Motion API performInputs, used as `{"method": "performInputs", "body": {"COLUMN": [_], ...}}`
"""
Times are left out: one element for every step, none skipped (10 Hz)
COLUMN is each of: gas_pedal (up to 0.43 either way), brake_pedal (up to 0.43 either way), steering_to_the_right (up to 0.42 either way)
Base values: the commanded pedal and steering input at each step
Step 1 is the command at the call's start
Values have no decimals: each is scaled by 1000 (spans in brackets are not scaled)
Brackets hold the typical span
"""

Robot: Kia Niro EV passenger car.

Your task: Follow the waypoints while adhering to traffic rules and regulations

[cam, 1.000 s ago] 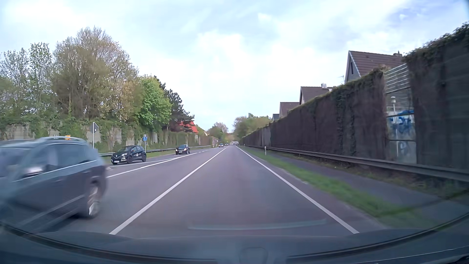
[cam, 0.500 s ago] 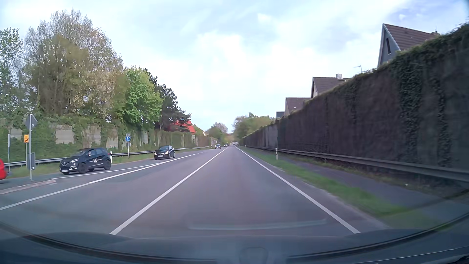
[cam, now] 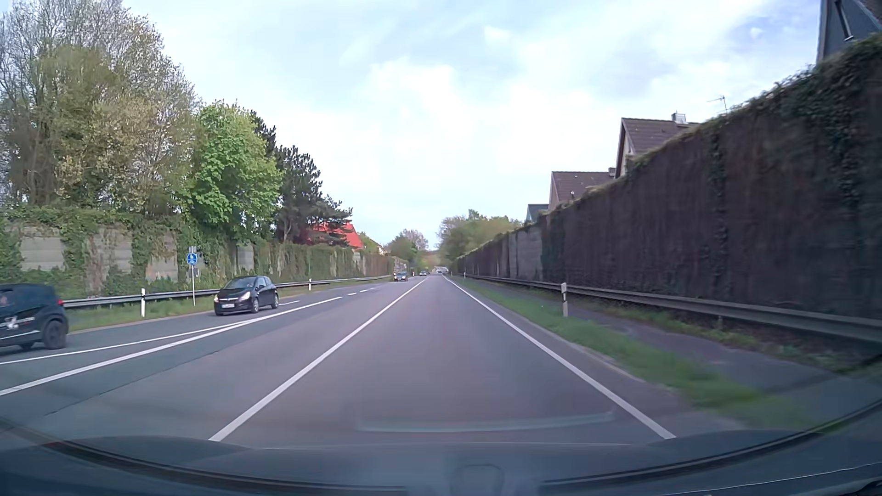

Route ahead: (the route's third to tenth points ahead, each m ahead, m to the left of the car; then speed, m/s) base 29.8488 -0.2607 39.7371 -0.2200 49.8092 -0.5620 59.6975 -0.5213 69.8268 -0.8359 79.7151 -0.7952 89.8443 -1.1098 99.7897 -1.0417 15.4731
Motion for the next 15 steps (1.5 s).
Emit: {"method": "performInputs", "body": {"gas_pedal": [220, 220, 220, 220, 220, 220, 209, 209, 209, 197, 197, 150, 150, 150, 150], "brake_pedal": [0, 0, 0, 0, 0, 0, 0, 0, 0, 0, 0, 0, 0, 0, 0], "steering_to_the_right": [-3, -3, -2, 0, 0, 0, -3, -6, -6, -6, -6, -6, -6, -6, -6]}}
